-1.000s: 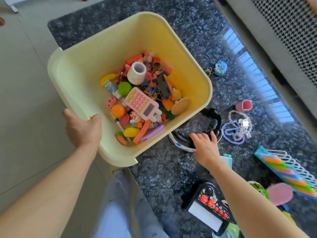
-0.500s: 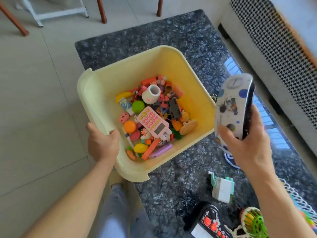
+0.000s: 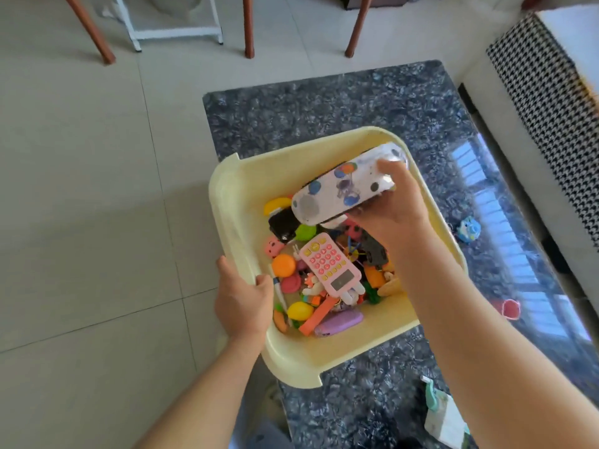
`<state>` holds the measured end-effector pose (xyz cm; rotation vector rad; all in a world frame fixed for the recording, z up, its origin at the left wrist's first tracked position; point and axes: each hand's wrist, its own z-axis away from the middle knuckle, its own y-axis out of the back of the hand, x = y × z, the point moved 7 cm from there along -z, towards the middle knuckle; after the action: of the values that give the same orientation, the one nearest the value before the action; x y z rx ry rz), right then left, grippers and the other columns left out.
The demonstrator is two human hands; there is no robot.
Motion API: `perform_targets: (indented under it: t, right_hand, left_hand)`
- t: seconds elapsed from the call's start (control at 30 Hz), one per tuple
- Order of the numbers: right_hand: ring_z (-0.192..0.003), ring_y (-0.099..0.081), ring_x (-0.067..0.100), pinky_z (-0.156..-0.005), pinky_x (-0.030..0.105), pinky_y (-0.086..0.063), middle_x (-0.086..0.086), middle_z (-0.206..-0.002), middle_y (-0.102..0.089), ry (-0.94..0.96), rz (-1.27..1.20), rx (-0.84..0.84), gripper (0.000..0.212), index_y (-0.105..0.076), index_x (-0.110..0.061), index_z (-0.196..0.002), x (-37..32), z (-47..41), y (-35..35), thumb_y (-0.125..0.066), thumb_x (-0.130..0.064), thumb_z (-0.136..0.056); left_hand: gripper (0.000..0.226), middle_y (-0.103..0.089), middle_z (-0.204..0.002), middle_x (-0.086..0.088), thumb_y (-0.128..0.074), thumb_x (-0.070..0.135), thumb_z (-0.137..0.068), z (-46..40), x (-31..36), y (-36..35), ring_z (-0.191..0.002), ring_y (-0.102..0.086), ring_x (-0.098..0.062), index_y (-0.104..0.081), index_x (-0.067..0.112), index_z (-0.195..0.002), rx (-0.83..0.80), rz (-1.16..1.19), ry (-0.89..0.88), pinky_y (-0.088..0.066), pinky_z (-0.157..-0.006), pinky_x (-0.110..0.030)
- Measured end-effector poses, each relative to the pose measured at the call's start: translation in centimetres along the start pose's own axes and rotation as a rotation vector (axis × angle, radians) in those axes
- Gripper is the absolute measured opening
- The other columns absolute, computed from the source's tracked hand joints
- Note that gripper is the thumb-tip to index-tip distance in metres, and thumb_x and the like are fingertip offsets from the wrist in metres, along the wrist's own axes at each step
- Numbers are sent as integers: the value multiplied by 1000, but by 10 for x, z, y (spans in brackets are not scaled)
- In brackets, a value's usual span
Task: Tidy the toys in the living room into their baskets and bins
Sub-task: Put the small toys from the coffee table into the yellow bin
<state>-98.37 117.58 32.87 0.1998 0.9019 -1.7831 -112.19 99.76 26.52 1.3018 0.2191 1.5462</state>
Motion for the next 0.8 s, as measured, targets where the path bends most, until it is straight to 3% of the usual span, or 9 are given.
perform_targets:
  t: [0.13,0.27,0.37,0.43,0.5,0.57,0.63,0.7,0.8]
  right_hand:
    - [-84,-60,29,-57,39,-50,15,-105,-60,-109,-114,287,44,-50,-7,-119,13,-32,15,-66,-24,-81]
    - [-85,-59,32,-62,46,-48,16,-101,-59,-109,1,378,52,-46,-5,-125,9,-61,16,-68,-23,-82]
    - [-111,-56,34,-82,48,-47,17,-116,-57,-109,24,403,49,-42,-5,-125,7,-83,16,-65,-23,-86]
    - [-123,-49,32,-85,42,-49,15,-133,-49,-94,57,371,46,-40,-5,-130,9,-92,16,-57,-22,-91]
    - [-125,-48,28,-73,29,-56,10,-139,-44,-40,150,293,41,-40,-4,-133,8,-93,16,-47,-19,-96]
    - [-122,-50,25,-66,21,-56,6,-134,-46,-74,120,301,24,-44,-4,-118,8,-94,21,-44,-15,-96]
    - [-108,-58,28,-58,25,-58,14,-136,-47,-30,128,320,19,-48,-3,-112,0,-90,27,-49,-8,-93]
    - [-90,-65,29,-60,30,-59,22,-126,-53,63,132,394,23,-52,3,-112,-14,-77,39,-52,3,-89]
    - [-76,-69,19,-69,27,-59,13,-102,-64,452,315,438,23,-55,-6,-109,-52,-29,63,-49,4,-90]
  left_hand:
    - [55,-61,-113,-14,-59,11,-81,1,1,0,-95,-60,-36,-36,7,-131,-14,4,0,-42,-71,-34]
    - [62,-58,-120,-17,-58,12,-83,2,3,0,-104,-58,-35,-30,5,-139,-30,7,9,-41,-76,-33]
    - [62,-59,-119,-15,-58,10,-82,0,3,-1,-103,-58,-34,-30,6,-138,-22,20,8,-43,-77,-33]
    - [62,-60,-117,-13,-58,10,-81,-1,2,-2,-100,-59,-33,-31,8,-138,-18,26,12,-43,-75,-32]
    - [63,-60,-118,-12,-57,11,-81,-2,2,-3,-99,-60,-33,-30,9,-138,-23,28,16,-44,-75,-33]
    - [64,-60,-117,-13,-57,11,-81,-2,3,-4,-99,-60,-34,-29,8,-138,-30,28,9,-44,-76,-33]
    - [64,-60,-116,-12,-57,10,-81,-3,5,-5,-99,-60,-33,-29,7,-139,-27,15,-9,-39,-73,-29]
    - [62,-61,-114,-14,-57,9,-81,-4,8,-5,-97,-59,-33,-30,4,-137,-15,-5,-33,-37,-71,-28]
    - [56,-60,-109,-18,-58,7,-80,-6,15,-9,-92,-58,-35,-34,1,-130,2,-32,-52,-38,-69,-33]
